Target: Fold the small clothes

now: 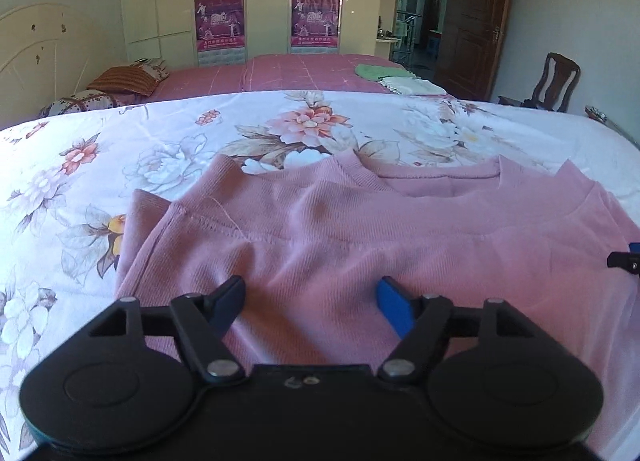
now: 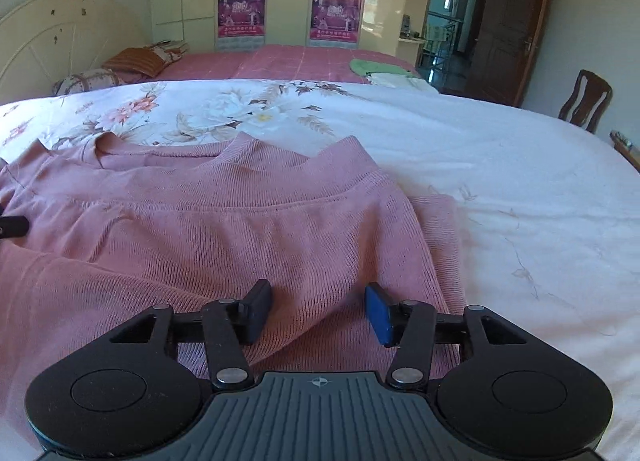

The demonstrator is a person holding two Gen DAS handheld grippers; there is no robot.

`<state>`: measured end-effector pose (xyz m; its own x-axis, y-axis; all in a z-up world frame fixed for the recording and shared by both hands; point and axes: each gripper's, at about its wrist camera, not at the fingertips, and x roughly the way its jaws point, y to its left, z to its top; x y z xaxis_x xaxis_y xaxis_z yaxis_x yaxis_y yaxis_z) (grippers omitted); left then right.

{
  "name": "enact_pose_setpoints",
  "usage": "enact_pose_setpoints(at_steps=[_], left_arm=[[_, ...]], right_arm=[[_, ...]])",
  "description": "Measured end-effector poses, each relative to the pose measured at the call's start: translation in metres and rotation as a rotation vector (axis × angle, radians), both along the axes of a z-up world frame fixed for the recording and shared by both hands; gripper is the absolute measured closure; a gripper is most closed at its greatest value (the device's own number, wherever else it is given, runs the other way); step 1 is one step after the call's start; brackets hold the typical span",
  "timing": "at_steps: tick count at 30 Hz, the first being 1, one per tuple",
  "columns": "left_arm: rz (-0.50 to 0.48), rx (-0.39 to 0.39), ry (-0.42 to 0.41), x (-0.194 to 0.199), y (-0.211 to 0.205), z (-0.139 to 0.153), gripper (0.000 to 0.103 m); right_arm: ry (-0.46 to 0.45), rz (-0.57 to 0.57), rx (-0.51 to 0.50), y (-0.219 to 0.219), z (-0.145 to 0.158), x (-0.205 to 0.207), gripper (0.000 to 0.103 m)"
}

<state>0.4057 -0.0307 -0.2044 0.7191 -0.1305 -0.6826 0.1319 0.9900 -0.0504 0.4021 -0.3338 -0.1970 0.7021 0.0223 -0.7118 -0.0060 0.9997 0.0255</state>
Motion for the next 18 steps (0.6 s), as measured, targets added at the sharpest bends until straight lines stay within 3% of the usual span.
enact_pose_setpoints(at_steps=[2,4,7,9,13,18], left_arm=[[-0.039,-0.022,-0.016,-0.014,-0.005,0.012,0.035],[-0.078,-0.011,-0.035,-0.030,-0.015,0.017,0.025],[-0.109,0.014,-0.021,-0.047,-0.029,0.012,0.023],[-0.103,0.031,-0.005,-0.054,-0.032,0.002,0.022],[-0.094,0.053,-0.009,-0.071,-0.023,-0.001,0.020],[-0.067,0.021,0.009,-0.087,-0.015,0.006,0.022]], right_arm=[[-0.045,0.024,0.049,0.004,0.016,-0.012,0.053],[-0.069,0.082,0.054,0.021,0.028,-0.022,0.053],[-0.102,0.160,0.030,0.054,0.035,-0.034,0.053],[-0.089,0.186,0.019,0.069,0.030,-0.038,0.053],[0.020,0.229,-0.075,0.078,-0.006,-0.046,0.053],[-0.020,0.197,-0.008,0.071,0.011,-0.063,0.053]])
